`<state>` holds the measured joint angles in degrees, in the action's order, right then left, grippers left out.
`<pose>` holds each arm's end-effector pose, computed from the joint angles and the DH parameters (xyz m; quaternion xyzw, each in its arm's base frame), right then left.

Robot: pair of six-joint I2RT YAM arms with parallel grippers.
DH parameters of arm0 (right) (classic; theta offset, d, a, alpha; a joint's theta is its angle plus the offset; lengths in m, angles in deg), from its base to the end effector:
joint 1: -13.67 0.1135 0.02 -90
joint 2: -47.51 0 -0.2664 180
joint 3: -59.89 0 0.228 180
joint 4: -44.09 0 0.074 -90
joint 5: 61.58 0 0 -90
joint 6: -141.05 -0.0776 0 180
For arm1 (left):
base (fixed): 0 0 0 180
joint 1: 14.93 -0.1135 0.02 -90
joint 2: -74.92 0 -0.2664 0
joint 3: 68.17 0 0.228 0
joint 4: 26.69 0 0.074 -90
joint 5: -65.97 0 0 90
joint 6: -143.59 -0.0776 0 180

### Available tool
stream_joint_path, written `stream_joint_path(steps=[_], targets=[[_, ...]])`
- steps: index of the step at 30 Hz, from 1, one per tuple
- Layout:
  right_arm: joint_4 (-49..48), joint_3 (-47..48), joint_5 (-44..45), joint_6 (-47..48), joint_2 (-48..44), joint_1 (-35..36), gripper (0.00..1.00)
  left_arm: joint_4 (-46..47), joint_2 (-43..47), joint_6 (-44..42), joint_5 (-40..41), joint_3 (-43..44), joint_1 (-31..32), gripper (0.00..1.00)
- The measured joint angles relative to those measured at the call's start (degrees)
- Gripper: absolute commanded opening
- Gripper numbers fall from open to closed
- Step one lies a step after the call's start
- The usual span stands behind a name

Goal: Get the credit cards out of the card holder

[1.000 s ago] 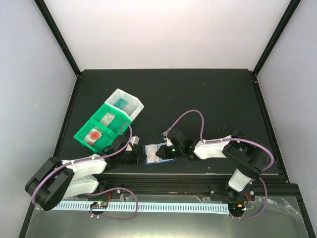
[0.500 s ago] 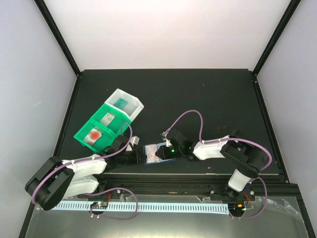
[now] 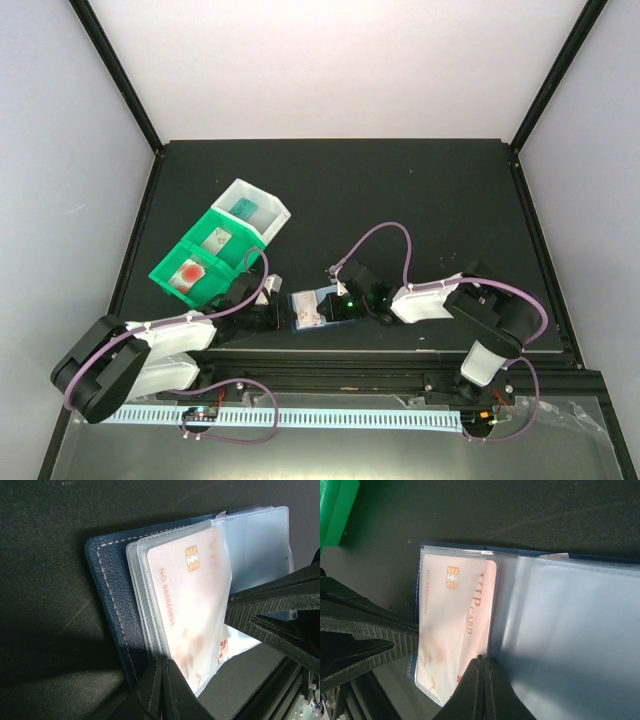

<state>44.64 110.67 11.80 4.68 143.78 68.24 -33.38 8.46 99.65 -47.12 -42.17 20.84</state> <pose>0.1627 0.2670 0.1089 -0.1196 0.9114 0.3710 0.1324 0.1331 -0.1334 0.1032 -0.0090 0.9149 -0.3752 0.1484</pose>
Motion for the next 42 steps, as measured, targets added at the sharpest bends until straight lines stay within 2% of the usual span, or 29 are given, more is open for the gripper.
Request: stream_joint_path(steps=[15, 20, 29, 33, 42], targets=[[1.20, -1.79, -0.02, 0.09, -2.89, -0.46, 0.01, 0.04, 0.09, 0.00, 0.55, 0.00, 0.35, 0.02], [1.38, -2.05, -0.26, -0.17, -3.10, -0.68, 0.13, -0.55, 0.74, 0.02, 0.83, -0.02, 0.37, 0.02], [0.50, -2.12, -0.83, -0.46, -2.58, -0.68, 0.17, -2.14, 1.97, 0.09, 1.60, -0.07, 0.48, 0.01], [-0.55, -2.12, -1.60, -0.50, -1.92, -0.76, 0.15, -2.14, 1.97, 0.15, 1.75, -0.04, 0.59, 0.02], [-2.49, -3.23, -2.23, -1.22, -1.62, -1.84, 0.02, -2.21, 2.03, 0.74, 2.12, -0.04, 0.63, 0.01]])
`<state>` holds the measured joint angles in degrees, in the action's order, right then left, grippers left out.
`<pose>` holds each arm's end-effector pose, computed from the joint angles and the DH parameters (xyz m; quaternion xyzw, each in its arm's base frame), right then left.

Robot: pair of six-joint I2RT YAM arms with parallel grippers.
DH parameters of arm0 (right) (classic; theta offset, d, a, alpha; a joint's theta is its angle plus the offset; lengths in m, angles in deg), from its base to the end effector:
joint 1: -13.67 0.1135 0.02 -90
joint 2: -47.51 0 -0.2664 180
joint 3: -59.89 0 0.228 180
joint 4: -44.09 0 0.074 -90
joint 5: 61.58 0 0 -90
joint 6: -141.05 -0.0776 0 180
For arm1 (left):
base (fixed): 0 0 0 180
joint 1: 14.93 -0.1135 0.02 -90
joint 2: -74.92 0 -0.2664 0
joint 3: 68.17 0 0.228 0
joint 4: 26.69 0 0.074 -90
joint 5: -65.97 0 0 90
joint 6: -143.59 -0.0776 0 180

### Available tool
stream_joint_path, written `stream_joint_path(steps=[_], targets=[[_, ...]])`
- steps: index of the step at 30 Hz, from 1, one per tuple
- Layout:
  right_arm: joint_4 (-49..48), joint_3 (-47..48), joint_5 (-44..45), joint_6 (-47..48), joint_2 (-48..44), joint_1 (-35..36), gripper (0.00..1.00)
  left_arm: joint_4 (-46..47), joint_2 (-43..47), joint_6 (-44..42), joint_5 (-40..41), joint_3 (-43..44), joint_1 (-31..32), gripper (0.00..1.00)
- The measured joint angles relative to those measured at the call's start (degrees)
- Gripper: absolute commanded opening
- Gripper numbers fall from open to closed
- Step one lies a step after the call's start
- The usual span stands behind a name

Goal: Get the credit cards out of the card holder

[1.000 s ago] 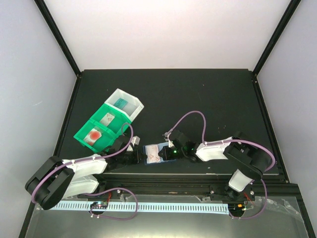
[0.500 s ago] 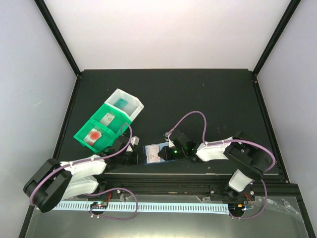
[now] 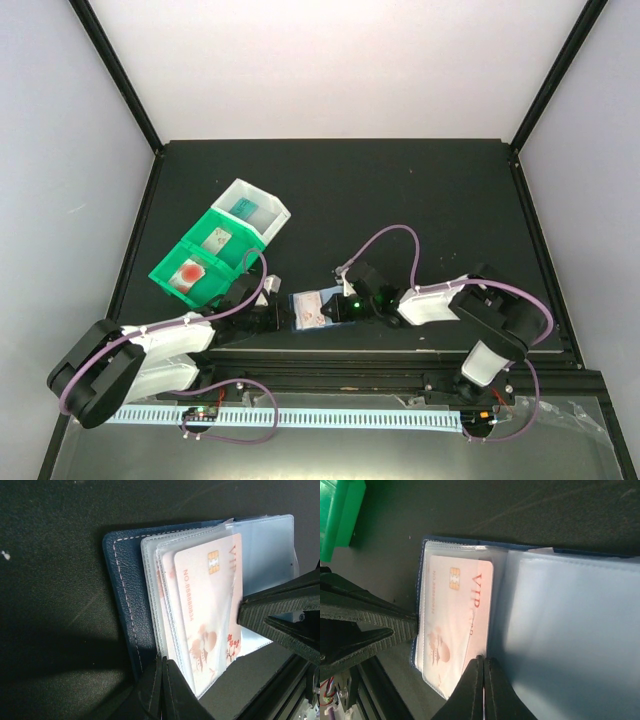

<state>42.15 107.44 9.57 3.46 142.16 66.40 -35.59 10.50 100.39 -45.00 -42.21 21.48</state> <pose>0.1622 0.2545 0.1075 -0.1033 0.9082 0.3859 0.1248 0.1306 -0.1308 0.1042 -0.0170 0.9182 -0.3641 0.1548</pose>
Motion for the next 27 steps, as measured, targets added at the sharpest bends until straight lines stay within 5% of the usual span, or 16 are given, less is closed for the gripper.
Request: stream_joint_path(steps=[27], targets=[[0.07, -3.91, -1.88, 0.59, -6.08, -2.73, 0.01, -0.79, 0.70, 0.96, 0.61, 0.00, 0.00, 0.07]])
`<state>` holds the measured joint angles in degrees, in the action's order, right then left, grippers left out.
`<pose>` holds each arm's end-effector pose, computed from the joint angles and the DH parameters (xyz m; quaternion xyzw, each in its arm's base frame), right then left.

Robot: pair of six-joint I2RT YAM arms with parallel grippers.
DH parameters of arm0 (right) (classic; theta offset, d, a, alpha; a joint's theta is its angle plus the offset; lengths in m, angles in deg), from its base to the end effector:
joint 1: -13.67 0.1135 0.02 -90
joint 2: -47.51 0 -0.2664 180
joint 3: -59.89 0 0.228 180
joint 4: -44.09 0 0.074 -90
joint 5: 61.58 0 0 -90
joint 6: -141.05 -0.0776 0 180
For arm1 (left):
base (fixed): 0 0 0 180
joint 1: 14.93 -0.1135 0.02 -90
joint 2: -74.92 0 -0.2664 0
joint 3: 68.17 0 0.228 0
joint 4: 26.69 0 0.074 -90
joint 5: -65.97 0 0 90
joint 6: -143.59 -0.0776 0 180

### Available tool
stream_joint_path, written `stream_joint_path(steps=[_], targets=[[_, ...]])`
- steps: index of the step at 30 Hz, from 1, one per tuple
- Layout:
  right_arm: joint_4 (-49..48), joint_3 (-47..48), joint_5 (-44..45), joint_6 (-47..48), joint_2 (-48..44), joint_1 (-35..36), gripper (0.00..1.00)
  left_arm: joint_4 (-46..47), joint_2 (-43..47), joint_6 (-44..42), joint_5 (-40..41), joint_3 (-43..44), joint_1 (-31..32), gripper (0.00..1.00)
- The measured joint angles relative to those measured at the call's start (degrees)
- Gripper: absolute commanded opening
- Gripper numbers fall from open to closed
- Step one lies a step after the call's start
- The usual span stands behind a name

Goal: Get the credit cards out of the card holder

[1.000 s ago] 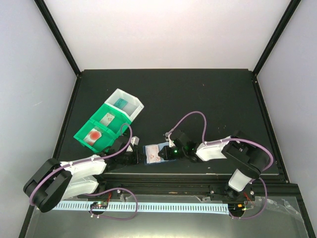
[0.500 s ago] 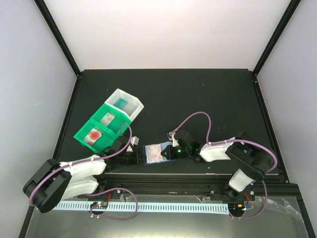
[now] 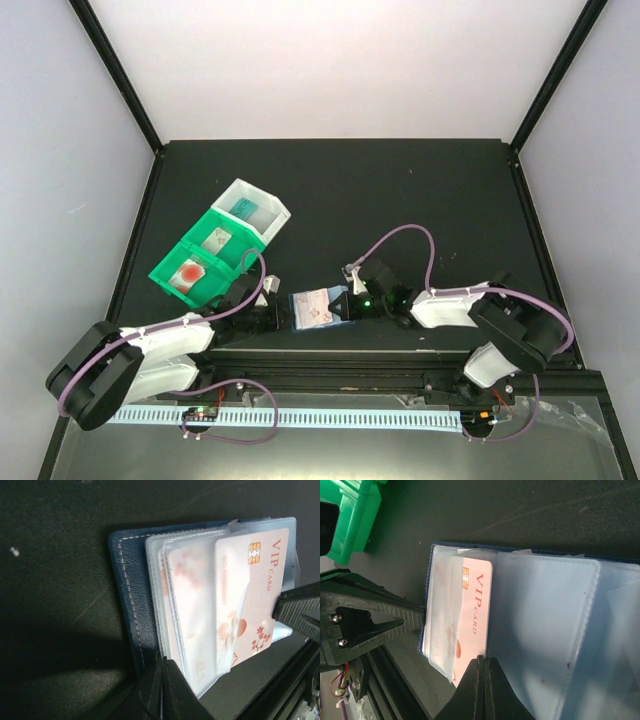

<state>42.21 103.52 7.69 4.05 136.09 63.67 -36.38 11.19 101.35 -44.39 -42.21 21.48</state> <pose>0.1601 0.2336 0.1186 -0.0952 0.9001 0.4027 0.1359 0.1301 -0.1295 0.1046 -0.0269 0.9191 -0.3615 0.1546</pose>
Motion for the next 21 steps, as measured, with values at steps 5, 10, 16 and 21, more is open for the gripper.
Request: stream_joint_path(steps=[5, 10, 16, 21], targets=[[0.87, -1.20, -0.68, 1.16, -2.69, -1.14, 0.01, -0.52, 1.27, 0.66, -0.44, 0.11, 0.00, 0.36], [3.85, -1.88, -0.87, 3.34, -6.78, -2.21, 0.01, -4.15, 4.57, 0.74, -0.46, 1.49, 0.00, 0.64], [8.57, -1.86, -0.85, 6.91, -12.07, -2.47, 0.01, -10.29, 8.61, -0.24, -0.44, 5.11, 0.00, 0.82], [13.86, -1.57, -1.33, 10.97, -17.05, -2.51, 0.01, -15.54, 12.72, -2.84, -0.68, 8.94, 0.00, 0.85]])
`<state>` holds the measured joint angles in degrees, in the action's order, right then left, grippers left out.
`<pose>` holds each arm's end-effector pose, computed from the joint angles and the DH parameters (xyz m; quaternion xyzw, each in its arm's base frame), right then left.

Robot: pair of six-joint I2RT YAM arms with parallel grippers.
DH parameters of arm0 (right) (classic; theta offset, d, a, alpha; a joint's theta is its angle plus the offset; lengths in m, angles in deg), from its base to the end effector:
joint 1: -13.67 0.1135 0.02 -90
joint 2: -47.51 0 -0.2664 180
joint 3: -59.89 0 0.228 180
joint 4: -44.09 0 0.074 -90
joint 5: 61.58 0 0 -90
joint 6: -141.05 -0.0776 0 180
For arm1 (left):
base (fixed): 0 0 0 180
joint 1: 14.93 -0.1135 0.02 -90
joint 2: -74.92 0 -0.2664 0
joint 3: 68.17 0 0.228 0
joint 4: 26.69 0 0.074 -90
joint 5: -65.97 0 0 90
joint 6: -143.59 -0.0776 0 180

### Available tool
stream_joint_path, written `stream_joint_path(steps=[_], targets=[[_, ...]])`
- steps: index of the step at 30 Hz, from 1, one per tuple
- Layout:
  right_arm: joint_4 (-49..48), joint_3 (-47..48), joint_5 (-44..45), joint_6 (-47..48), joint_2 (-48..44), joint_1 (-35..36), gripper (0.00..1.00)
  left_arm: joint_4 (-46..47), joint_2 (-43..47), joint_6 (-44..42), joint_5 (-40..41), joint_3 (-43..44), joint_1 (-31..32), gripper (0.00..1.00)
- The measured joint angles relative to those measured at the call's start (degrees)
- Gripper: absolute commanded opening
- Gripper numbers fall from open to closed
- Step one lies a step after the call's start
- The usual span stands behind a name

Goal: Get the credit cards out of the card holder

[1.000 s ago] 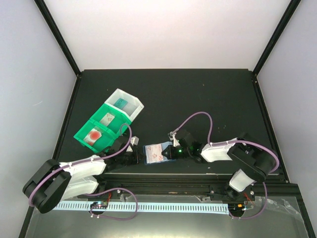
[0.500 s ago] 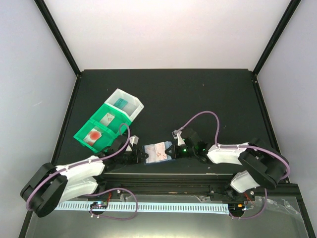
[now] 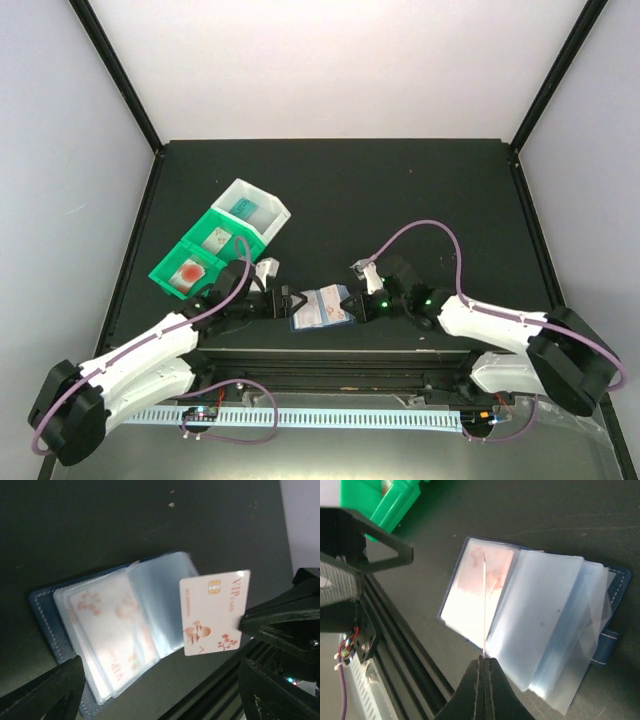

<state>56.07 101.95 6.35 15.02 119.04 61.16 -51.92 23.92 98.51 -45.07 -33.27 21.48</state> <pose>0.1430 0.1992 0.1574 -0.1676 0.8824 0.3989 0.1848 0.1294 -0.1301 0.1606 0.0086 0.8989 -0.3902 0.1989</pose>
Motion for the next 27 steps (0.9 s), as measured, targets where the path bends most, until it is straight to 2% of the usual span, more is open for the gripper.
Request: stream_joint_path(steps=[6, 11, 19, 27], targets=[[6.58, 2.14, -4.04, 5.38, -4.72, 0.00, 0.01, -6.32, 5.29, -5.05, -1.07, 5.01, 0.00, 0.79], [10.05, 4.24, -12.41, 9.05, -6.67, 0.00, 0.01, -8.90, 7.19, -9.42, -5.84, 8.07, 0.00, 0.70], [9.77, 5.05, -27.89, 11.06, -8.61, 0.00, 0.01, -10.80, 7.58, -13.22, -18.12, 9.99, 0.00, 0.47], [5.84, 4.72, -33.90, 8.98, -8.59, 0.00, 0.01, -9.75, 9.55, -13.44, -26.47, 10.01, 0.00, 0.34]])
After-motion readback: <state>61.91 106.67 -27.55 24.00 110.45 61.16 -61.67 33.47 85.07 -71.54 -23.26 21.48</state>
